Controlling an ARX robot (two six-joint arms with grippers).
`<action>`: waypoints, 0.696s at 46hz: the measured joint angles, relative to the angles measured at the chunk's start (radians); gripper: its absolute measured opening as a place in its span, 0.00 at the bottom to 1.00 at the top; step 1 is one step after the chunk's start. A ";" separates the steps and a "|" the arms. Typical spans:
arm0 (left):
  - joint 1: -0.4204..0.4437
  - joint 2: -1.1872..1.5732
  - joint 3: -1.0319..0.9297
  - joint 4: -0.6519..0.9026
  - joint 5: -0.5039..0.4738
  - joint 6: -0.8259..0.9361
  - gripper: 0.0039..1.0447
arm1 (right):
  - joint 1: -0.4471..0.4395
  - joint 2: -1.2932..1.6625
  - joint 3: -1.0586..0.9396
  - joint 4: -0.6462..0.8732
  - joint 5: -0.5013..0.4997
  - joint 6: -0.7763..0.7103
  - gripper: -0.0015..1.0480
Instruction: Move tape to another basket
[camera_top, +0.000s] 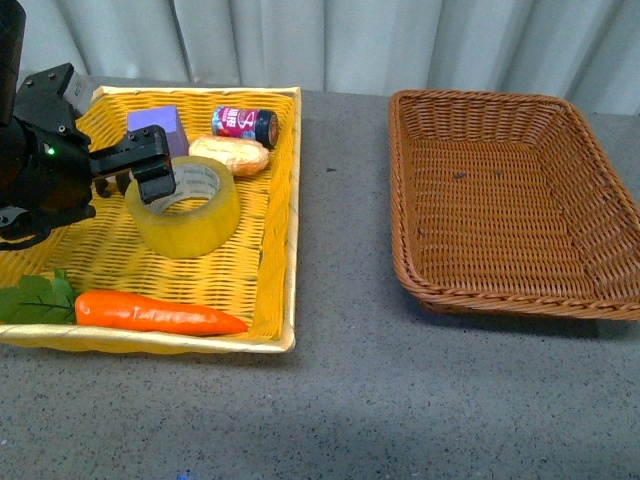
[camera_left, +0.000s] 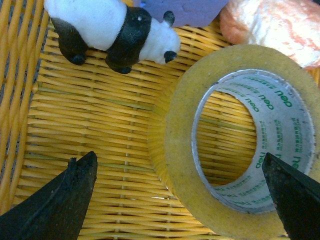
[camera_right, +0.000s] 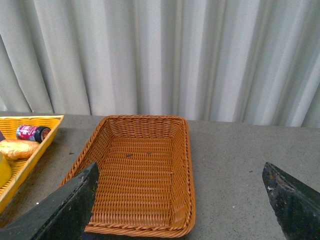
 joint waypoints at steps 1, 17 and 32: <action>0.001 0.006 0.006 -0.004 0.000 0.000 0.94 | 0.000 0.000 0.000 0.000 0.000 0.000 0.91; 0.008 0.087 0.100 -0.085 0.031 0.000 0.94 | 0.000 0.000 0.000 0.000 0.000 0.000 0.91; 0.017 0.098 0.140 -0.113 0.016 -0.003 0.37 | 0.000 0.000 0.000 0.000 0.000 0.000 0.91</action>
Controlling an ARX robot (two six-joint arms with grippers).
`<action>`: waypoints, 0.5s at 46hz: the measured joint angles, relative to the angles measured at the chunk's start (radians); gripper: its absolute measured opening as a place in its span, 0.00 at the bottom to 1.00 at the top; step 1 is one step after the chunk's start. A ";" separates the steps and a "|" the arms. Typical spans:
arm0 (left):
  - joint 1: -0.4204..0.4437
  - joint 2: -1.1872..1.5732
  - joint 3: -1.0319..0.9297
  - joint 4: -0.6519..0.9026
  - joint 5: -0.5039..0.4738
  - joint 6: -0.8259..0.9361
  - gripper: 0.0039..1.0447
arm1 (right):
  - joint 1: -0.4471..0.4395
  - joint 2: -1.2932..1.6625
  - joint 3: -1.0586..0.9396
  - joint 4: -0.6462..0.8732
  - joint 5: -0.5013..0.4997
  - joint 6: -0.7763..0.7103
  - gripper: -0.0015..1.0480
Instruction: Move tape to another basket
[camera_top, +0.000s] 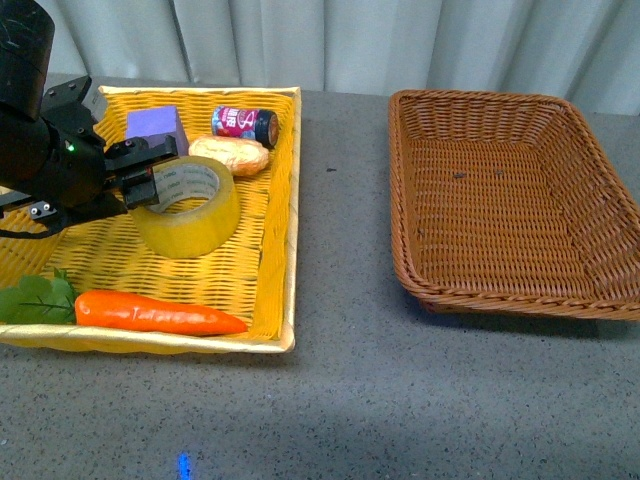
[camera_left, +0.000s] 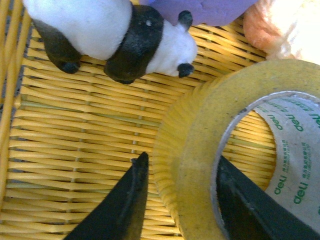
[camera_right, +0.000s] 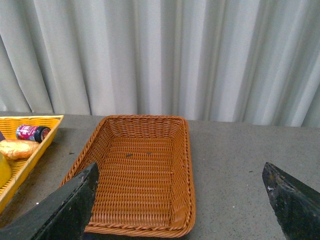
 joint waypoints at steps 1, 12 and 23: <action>0.000 0.000 0.001 -0.002 0.001 0.000 0.36 | 0.000 0.000 0.000 0.000 0.000 0.000 0.91; -0.013 -0.011 0.011 -0.014 -0.003 0.010 0.16 | 0.000 0.000 0.000 0.000 0.000 0.000 0.91; -0.037 -0.044 0.009 -0.019 -0.008 0.070 0.16 | 0.000 0.000 0.000 0.000 0.000 0.000 0.91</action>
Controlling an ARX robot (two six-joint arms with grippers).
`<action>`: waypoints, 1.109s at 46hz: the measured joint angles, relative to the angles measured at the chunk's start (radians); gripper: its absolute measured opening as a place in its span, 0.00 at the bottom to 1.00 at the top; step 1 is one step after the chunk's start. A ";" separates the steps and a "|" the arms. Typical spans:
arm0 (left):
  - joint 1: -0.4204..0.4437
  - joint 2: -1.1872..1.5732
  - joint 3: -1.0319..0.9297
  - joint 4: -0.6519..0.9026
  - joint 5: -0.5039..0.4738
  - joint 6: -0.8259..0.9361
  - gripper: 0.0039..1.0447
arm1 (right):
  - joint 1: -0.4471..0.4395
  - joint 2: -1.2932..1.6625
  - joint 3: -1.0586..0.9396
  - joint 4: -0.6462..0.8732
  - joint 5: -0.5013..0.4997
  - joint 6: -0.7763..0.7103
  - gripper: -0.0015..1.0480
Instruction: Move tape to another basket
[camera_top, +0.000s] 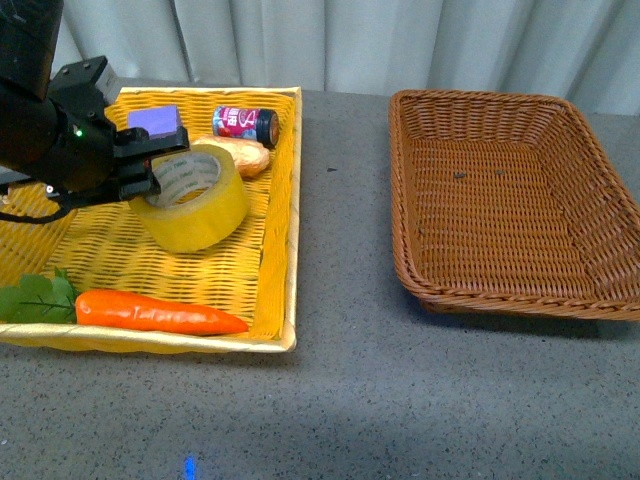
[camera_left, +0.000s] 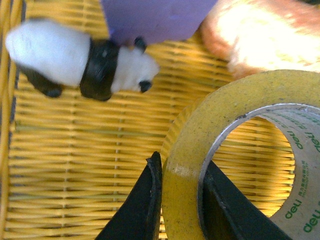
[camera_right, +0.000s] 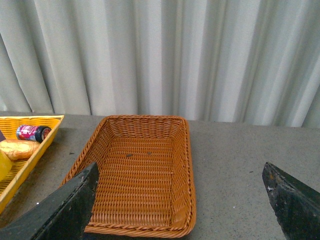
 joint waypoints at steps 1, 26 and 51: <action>-0.006 -0.008 -0.003 0.008 -0.007 0.023 0.16 | 0.000 0.000 0.000 0.000 0.000 0.000 0.91; -0.229 -0.096 0.161 0.069 0.136 0.672 0.16 | 0.000 0.000 0.000 0.000 0.000 0.000 0.91; -0.311 -0.063 0.250 0.042 0.206 0.760 0.16 | -0.052 0.075 0.057 -0.146 -0.182 -0.078 0.91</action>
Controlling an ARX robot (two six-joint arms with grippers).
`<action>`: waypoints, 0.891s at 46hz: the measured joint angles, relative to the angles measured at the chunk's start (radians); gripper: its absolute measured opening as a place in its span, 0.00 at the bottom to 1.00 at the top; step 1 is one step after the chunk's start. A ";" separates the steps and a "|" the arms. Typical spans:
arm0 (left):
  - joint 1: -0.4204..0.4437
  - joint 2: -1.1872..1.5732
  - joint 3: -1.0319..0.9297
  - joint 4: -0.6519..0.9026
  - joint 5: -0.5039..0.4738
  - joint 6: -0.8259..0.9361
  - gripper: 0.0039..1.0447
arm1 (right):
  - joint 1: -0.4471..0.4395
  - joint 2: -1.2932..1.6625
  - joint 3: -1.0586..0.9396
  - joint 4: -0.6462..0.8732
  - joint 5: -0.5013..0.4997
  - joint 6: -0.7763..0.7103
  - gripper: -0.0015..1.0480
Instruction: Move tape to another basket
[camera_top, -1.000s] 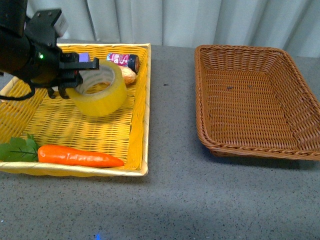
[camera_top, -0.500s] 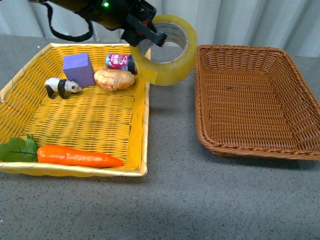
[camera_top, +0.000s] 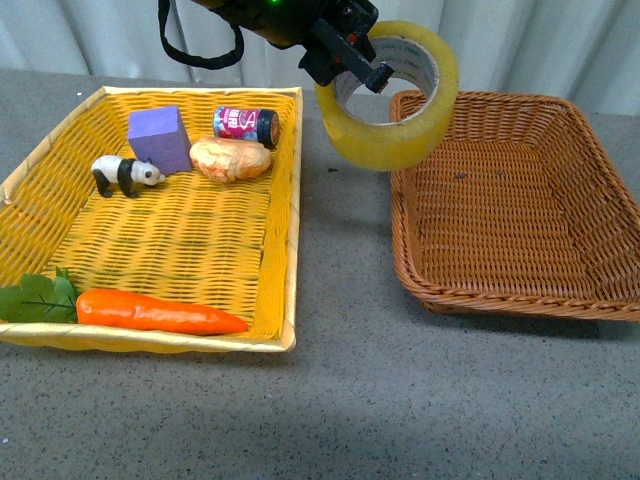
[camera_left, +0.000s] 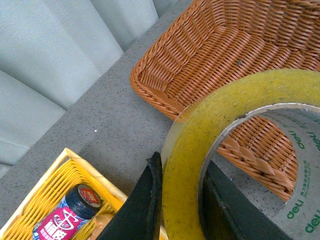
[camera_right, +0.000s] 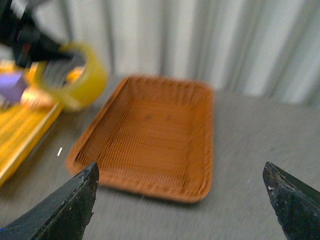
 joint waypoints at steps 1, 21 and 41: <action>0.001 0.000 0.000 0.000 -0.002 0.000 0.16 | -0.017 0.044 0.024 -0.045 -0.061 -0.029 0.91; 0.000 0.000 0.000 0.001 0.000 0.001 0.16 | 0.107 1.016 0.380 0.403 -0.026 -0.011 0.91; 0.000 0.000 0.000 0.001 0.000 0.001 0.16 | 0.271 1.520 0.803 0.287 0.061 0.166 0.91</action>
